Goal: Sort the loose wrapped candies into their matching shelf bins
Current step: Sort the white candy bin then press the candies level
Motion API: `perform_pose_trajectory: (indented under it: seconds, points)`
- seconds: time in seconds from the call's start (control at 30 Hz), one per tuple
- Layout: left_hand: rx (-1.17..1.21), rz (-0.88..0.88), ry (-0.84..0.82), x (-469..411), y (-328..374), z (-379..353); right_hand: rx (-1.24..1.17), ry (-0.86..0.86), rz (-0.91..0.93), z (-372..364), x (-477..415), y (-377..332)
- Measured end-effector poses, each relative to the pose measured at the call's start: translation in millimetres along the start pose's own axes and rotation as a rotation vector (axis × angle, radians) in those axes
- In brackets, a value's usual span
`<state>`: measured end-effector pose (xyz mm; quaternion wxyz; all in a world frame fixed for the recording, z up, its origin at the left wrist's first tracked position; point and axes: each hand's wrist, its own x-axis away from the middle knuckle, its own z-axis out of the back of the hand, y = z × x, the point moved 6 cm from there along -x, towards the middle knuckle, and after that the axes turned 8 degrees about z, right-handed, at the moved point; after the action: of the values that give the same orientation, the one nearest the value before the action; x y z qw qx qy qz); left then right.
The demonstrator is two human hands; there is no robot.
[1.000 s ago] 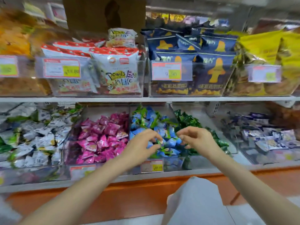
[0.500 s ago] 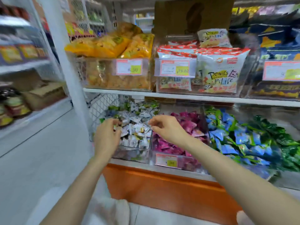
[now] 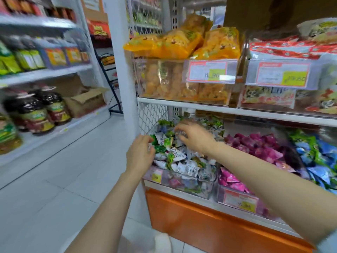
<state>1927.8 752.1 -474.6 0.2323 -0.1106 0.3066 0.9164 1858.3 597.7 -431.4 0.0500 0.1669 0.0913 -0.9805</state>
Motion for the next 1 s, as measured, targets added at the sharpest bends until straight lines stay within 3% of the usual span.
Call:
perform_pose_trajectory:
  seconds: [0.17, 0.43, 0.73, 0.87, 1.0]
  points:
    - [0.044, -0.004, 0.016, -10, 0, 2, 0.041, -0.154, 0.163, -24, -20, -5]
    - [-0.315, -0.158, -0.110, -11, 7, -24, 0.251, -0.183, 0.224, -38, -29, -4]
    - [-0.213, -0.081, -0.028, -8, 14, -10, 0.310, -0.237, 0.231, -31, -23, 15]
    - [-0.112, 0.009, 0.078, -2, 5, 23, 0.230, -0.253, 0.200, -28, -25, 8]
    - [0.042, 0.113, 0.053, 10, -11, 37, 0.058, -0.292, 0.290, -41, -32, -13]
